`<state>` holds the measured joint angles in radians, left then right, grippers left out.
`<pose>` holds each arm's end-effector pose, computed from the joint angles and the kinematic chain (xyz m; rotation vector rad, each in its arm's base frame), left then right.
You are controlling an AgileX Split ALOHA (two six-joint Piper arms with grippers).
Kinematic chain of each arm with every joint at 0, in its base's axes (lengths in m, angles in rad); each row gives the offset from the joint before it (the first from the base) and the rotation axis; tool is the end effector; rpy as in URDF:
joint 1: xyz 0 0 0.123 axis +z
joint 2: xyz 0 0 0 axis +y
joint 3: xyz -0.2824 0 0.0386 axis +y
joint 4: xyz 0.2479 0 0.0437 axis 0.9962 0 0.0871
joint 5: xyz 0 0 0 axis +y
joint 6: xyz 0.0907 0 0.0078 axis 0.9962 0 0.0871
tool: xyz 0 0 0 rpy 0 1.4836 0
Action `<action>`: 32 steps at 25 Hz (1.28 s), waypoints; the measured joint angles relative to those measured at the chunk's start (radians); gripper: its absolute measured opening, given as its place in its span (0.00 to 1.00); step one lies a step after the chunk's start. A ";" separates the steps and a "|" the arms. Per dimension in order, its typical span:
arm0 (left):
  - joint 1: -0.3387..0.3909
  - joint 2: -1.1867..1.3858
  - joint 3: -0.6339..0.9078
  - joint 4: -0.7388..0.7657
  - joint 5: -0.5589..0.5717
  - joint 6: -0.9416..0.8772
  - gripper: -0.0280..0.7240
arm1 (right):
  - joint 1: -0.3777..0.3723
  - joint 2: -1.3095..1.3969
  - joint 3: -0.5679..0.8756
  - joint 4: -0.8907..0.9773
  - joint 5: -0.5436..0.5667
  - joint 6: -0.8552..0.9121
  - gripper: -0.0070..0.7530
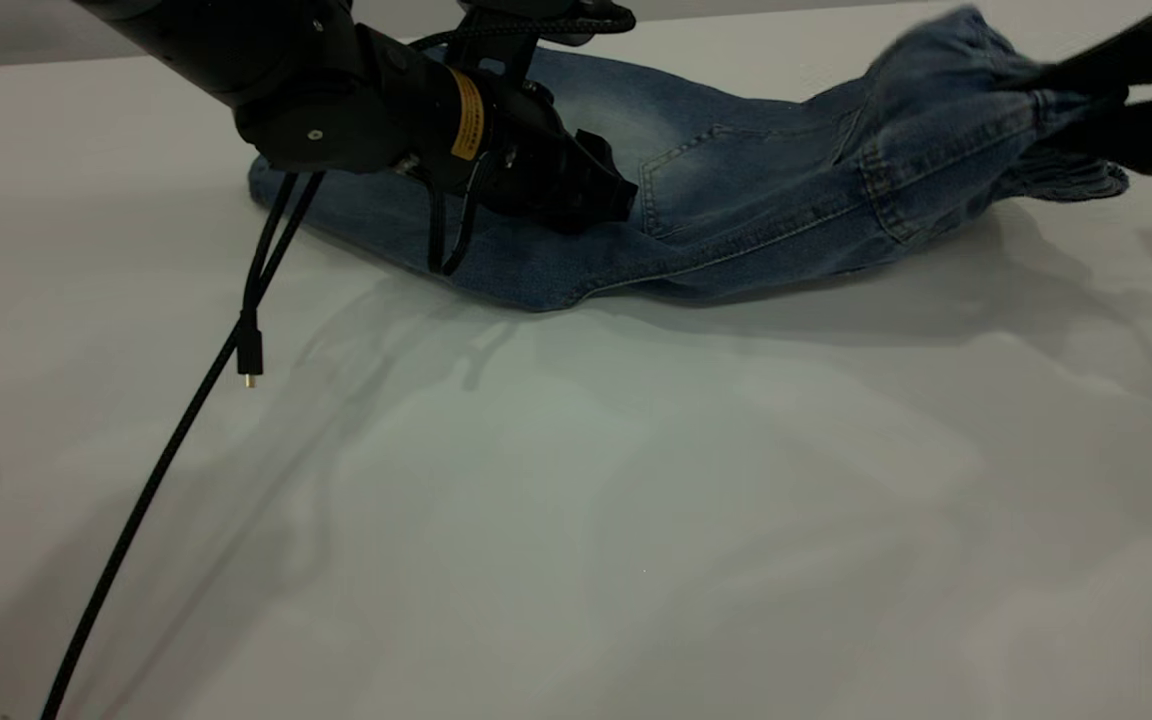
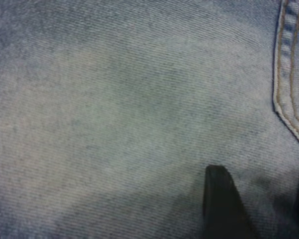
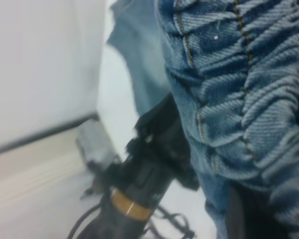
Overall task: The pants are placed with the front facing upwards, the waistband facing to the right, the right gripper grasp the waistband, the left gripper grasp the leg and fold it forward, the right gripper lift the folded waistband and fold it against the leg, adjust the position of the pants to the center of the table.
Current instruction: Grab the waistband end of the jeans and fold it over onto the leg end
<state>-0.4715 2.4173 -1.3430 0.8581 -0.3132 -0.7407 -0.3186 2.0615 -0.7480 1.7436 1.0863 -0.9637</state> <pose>0.3972 -0.2262 0.0218 0.7710 2.2402 -0.4610 0.3096 -0.0185 0.0901 1.0498 2.2056 1.5895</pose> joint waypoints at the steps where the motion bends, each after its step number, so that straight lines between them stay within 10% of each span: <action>1: -0.002 0.000 0.000 0.002 -0.003 -0.001 0.51 | 0.000 0.000 0.000 0.000 0.028 -0.017 0.12; 32: -0.200 -0.010 0.004 0.023 -0.039 -0.082 0.51 | 0.070 -0.110 -0.028 -0.001 0.135 -0.060 0.12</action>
<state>-0.6715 2.4078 -1.3389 0.8811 -0.3526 -0.8224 -0.2488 1.9511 -0.7763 1.7429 1.2213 -1.0233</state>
